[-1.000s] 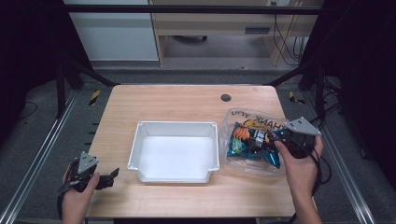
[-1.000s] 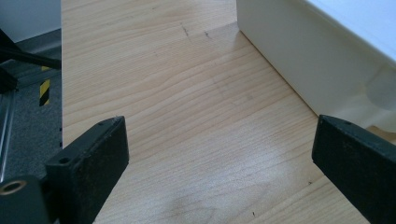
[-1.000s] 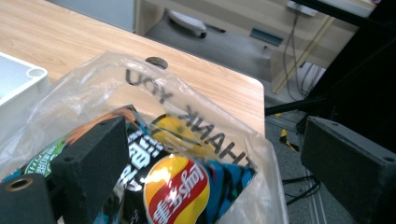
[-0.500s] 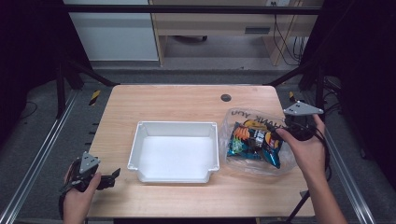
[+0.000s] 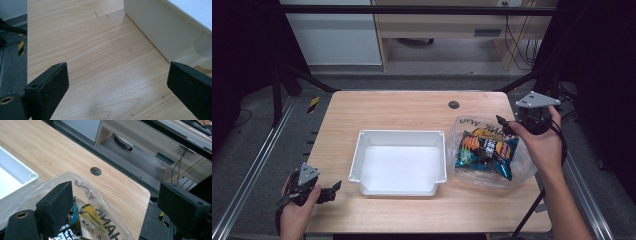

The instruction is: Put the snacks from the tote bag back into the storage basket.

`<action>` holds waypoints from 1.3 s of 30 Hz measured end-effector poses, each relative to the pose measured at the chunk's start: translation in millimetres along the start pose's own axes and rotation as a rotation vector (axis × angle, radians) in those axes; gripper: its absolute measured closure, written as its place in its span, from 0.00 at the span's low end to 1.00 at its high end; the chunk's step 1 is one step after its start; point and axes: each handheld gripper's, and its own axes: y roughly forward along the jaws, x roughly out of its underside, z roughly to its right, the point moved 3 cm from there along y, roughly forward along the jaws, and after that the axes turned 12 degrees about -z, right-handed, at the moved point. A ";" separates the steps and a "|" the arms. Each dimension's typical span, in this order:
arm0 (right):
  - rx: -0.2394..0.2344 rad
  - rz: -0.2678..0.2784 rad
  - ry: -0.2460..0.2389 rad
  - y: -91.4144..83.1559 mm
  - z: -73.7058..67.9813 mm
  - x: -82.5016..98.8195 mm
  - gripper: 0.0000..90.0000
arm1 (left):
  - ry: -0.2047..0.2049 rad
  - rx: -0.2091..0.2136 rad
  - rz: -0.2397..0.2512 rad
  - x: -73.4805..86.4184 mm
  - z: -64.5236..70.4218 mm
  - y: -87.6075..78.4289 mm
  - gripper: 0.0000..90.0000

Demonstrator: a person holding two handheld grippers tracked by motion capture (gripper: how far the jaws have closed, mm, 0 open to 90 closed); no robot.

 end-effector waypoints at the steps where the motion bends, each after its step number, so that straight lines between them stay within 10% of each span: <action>1: 0.004 -0.001 -0.016 0.4 0.1 -2.2 0.16 | -0.002 0.001 0.001 0.1 0.2 0.2 0.04; 17: 0.045 -0.020 -0.117 17.1 -6.0 -8.6 0.20 | 0.018 0.007 -0.013 -0.2 3.0 1.2 0.04; 39: -0.025 -0.213 -0.307 34.6 -22.1 12.1 0.14 | 0.028 0.011 -0.021 -0.9 3.2 2.6 0.04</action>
